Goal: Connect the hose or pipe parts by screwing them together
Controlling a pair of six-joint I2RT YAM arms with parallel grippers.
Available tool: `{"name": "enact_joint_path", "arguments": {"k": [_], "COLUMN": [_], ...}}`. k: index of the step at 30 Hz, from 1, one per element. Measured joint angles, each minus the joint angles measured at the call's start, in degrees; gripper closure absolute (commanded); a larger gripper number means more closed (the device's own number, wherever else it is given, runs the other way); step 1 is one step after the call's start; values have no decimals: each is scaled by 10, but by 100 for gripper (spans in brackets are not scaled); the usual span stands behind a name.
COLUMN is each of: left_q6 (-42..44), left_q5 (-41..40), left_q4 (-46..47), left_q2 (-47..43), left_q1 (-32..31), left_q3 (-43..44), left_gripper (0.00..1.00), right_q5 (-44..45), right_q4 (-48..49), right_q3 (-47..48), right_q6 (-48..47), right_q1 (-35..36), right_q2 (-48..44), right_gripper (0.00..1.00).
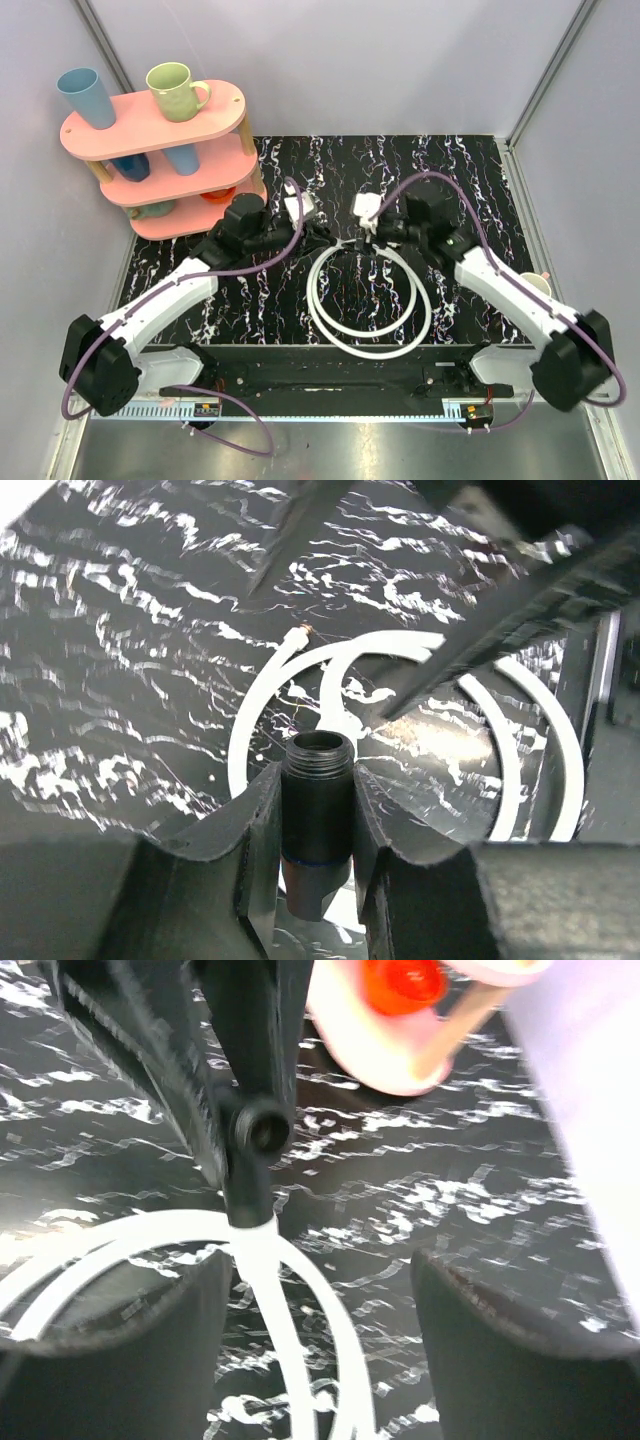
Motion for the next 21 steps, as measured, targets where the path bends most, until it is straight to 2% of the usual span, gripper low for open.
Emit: {"name": "enact_joint_path", "arguments": {"k": [2, 5, 9, 11, 13, 16, 21], "left_q6": [-75, -181, -329, -405, -476, -575, -683], "left_q5": [-36, -93, -143, -136, -116, -84, -59], "left_q4": [3, -15, -117, -153, -160, -152, -141], "left_q2": [-8, -13, 18, 41, 54, 58, 57], "left_q1": [5, 12, 27, 38, 48, 54, 53], "left_q3": [-9, 12, 136, 201, 224, 198, 125], "left_gripper": [100, 100, 100, 100, 100, 100, 100], "right_q5": [26, 50, 99, 123, 142, 170, 207], "right_q4": [77, 152, 216, 230, 240, 268, 313], "right_q3": [-62, -99, -133, -144, -149, -150, -150], "right_q6": [-5, -23, -63, -83, -98, -118, -154], "right_q1": [0, 1, 20, 38, 52, 67, 87], "right_q2": [-56, -92, -109, -110, -108, -99, -66], "right_gripper": [15, 12, 11, 10, 10, 11, 25]}}
